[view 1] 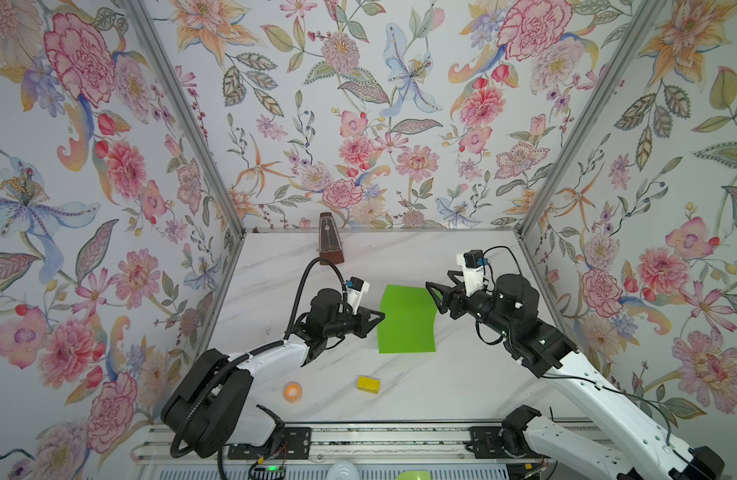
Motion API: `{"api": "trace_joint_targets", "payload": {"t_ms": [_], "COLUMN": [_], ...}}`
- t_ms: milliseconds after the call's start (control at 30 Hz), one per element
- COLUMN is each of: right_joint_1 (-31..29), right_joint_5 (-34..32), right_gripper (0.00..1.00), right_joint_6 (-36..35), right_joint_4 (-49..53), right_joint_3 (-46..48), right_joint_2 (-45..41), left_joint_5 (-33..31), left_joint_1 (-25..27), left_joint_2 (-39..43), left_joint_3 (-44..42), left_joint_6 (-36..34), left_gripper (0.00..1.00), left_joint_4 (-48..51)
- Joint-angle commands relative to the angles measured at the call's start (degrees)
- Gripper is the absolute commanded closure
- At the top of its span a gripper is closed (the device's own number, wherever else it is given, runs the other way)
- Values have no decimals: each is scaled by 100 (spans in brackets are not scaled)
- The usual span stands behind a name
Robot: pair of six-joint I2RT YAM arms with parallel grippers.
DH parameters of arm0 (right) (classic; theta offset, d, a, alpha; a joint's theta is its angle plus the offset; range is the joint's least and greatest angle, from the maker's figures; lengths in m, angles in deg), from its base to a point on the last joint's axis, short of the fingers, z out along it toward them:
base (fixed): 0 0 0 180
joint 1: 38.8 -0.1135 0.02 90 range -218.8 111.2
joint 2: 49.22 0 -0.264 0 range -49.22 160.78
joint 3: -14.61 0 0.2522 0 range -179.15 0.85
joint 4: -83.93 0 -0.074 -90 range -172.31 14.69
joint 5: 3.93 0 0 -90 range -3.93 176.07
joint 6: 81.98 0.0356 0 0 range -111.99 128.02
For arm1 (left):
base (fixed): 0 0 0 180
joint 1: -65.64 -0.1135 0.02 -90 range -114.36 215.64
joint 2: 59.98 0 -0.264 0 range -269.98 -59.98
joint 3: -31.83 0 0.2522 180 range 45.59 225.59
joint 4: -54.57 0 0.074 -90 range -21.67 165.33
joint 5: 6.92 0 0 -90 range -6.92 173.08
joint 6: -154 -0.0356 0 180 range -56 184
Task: Fold a paper plane with a square sheet of paper (fold left side to right side)
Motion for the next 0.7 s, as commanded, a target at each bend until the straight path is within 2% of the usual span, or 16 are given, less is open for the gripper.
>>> {"api": "trace_joint_targets", "payload": {"t_ms": [0,100,200,300,467,533,667], "right_joint_1": [52,105,143,412,819,988,987], "right_joint_5": [86,308,723,1121,2167,2714,3189], "right_gripper": [24,25,30,33,46,50,52], "right_joint_6": [927,1521,1923,2356,3535,3736,4026], "right_joint_4": [93,99,43,-180,-1039,-1120,-1682], "right_joint_3": [89,125,209,437,851,799,844], "right_joint_2": [432,919,1340,1688,2470,2919,3484], "left_joint_5": [185,265,-247,-663,-779,-764,-731], "left_joint_1": [-221,-326,-352,-441,-785,-915,-1010], "left_joint_2": [-346,-726,-1069,-1203,-1216,-1225,-1240], "left_joint_3": [-21,328,805,1095,1174,1215,1263], "left_joint_6": [105,-309,-949,-1323,-1560,-1628,-1711], "left_gripper": [100,100,100,100,100,100,100], "left_joint_4": [314,1009,2096,2733,3008,3104,3198]}}
